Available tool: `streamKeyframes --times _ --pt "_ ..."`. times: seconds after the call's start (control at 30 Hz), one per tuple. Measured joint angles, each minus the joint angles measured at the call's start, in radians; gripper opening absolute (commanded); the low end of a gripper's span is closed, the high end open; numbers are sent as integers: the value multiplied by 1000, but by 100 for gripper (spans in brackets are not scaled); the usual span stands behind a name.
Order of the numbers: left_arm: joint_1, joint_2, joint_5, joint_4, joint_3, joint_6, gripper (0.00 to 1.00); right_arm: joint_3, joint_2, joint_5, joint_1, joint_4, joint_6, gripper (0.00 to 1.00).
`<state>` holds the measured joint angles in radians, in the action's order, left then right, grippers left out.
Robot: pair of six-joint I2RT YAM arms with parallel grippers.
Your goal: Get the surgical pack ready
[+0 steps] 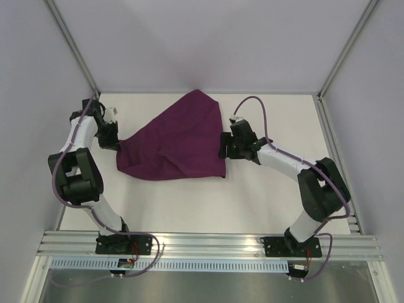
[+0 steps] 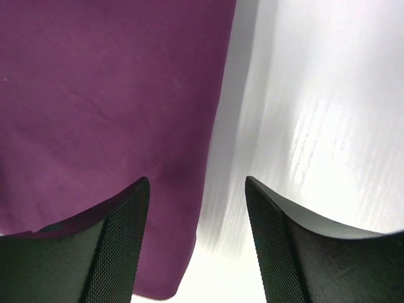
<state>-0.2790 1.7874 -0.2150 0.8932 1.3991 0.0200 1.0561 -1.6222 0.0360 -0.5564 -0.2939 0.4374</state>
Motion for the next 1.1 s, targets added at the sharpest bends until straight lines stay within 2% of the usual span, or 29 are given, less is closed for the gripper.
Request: streamKeyframes --times 0.33,0.5,0.67,0.8,0.93,1.0,1.1 --pt "325 -82 -90 138 231 100 0 59 -154 -154 2 80 31 62" --pt "558 -82 -123 164 338 109 0 60 -175 -185 2 108 52 60" --pt "804 -54 -151 159 367 109 0 40 -175 -211 4 149 90 59" --pt "889 56 -169 134 368 105 0 3 -167 -227 8 194 124 59" --pt "928 173 -188 94 368 104 0 -24 -143 -233 11 211 164 61" --pt "940 211 -203 83 367 105 6 -39 -125 -239 22 214 193 61" --pt "945 243 -233 60 367 113 39 -45 -103 -237 41 200 238 64"
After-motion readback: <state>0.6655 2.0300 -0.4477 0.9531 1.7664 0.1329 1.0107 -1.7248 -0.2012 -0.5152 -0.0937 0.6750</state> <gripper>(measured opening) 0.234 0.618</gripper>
